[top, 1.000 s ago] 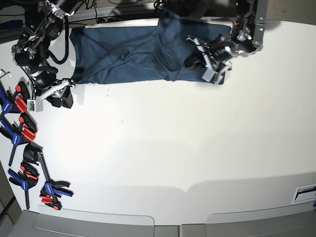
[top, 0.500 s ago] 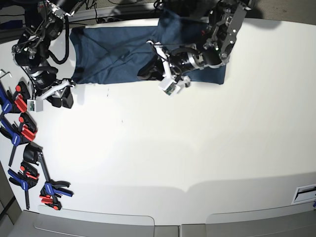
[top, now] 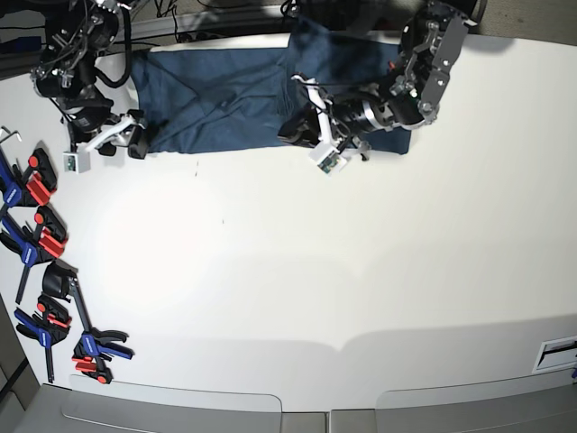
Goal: Fold the T-shirt properly
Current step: 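Release the left gripper and regrasp the folded end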
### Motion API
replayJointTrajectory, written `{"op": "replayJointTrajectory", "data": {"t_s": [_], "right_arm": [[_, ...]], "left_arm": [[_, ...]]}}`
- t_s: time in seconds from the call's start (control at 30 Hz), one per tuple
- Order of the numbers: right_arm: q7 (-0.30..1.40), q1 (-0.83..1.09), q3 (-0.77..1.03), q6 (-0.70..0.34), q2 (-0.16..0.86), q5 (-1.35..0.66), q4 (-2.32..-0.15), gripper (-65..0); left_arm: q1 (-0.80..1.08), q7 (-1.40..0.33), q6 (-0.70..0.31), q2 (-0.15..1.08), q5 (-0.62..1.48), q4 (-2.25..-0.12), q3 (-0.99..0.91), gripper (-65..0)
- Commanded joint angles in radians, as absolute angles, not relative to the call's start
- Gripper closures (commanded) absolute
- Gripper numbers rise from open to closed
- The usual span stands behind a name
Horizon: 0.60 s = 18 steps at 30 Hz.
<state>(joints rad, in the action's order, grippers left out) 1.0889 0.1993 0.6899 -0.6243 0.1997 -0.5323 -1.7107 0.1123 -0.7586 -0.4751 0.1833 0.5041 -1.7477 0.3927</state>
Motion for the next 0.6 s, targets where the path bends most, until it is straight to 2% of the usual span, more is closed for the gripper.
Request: {"op": "replayJointTrajectory", "data": {"t_s": [0.0,0.37,0.57], "right_arm": [[1.066,0.191,0.694,-0.627,0.215,-0.557,-1.726,-39.0],[1.065,0.191,0.694,-0.627,0.274,-0.569,-1.655,-39.0],[1.116,0.191,0.694,-0.668,0.297,-0.726,-1.489,-39.0]], "left_arm": [[0.102,-0.732,-0.483,0.183,0.524,-1.766,0.392,0.0],[0.102,-0.732,-0.483,0.189,0.52,-1.766,0.392,0.0],[0.102,-0.723,-0.483,0.189,0.52,-1.766,0.392,0.0]]}}
